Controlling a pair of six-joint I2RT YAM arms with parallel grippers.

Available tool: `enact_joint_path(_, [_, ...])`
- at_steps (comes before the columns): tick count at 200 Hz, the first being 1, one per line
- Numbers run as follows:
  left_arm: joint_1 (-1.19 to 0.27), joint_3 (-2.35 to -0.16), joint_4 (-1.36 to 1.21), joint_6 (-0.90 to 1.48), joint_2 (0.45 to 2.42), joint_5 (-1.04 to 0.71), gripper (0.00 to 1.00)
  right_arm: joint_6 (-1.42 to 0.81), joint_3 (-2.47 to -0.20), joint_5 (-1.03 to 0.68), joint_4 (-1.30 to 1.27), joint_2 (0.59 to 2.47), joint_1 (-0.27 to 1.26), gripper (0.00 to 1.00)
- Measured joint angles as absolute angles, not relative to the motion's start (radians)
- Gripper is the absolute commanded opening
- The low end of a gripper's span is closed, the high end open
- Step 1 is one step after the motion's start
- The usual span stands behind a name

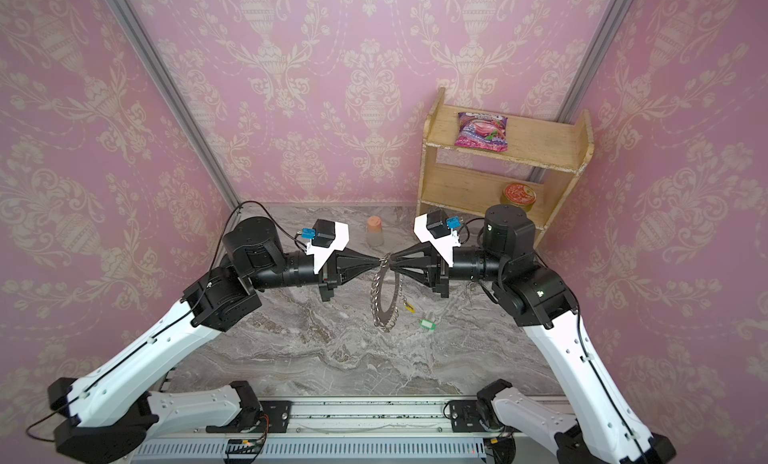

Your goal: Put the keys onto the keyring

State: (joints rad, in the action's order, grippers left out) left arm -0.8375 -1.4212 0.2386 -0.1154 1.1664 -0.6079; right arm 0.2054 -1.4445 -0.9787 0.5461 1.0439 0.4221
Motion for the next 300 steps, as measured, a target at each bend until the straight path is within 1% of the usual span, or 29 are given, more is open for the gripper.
enact_joint_path(44, [-0.843,-1.421,0.224,-0.115,1.167,-0.608,0.0,0.183,-1.444,-1.007,0.528,1.043,0.428,0.2])
enact_joint_path(96, [-0.855,-1.422,0.218,-0.115,1.169,-0.609,0.0,0.152,-1.439,-1.015,0.477,1.043,0.435,0.17])
enact_joint_path(147, [-0.86,-1.422,0.193,-0.115,1.172,-0.608,0.0,0.134,-1.433,-1.018,0.461,1.043,0.441,0.17])
enact_joint_path(188, [-0.861,-1.422,0.179,-0.115,1.172,-0.608,0.0,0.128,-1.423,-1.014,0.453,1.038,0.441,0.11])
enact_joint_path(229, [-0.861,-1.422,0.171,-0.115,1.172,-0.608,0.0,0.125,-1.421,-1.014,0.446,1.036,0.441,0.1])
enact_joint_path(261, [-0.861,-1.422,0.163,-0.114,1.172,-0.609,0.0,0.107,-1.415,-1.013,0.424,1.032,0.447,0.06])
enact_joint_path(279, [-0.862,-1.422,0.155,-0.111,1.172,-0.612,0.0,0.101,-1.414,-1.01,0.416,1.029,0.448,0.0])
enact_joint_path(300, [-0.862,-1.422,0.147,-0.11,1.171,-0.613,0.0,0.101,-1.414,-1.007,0.407,1.028,0.448,0.0])
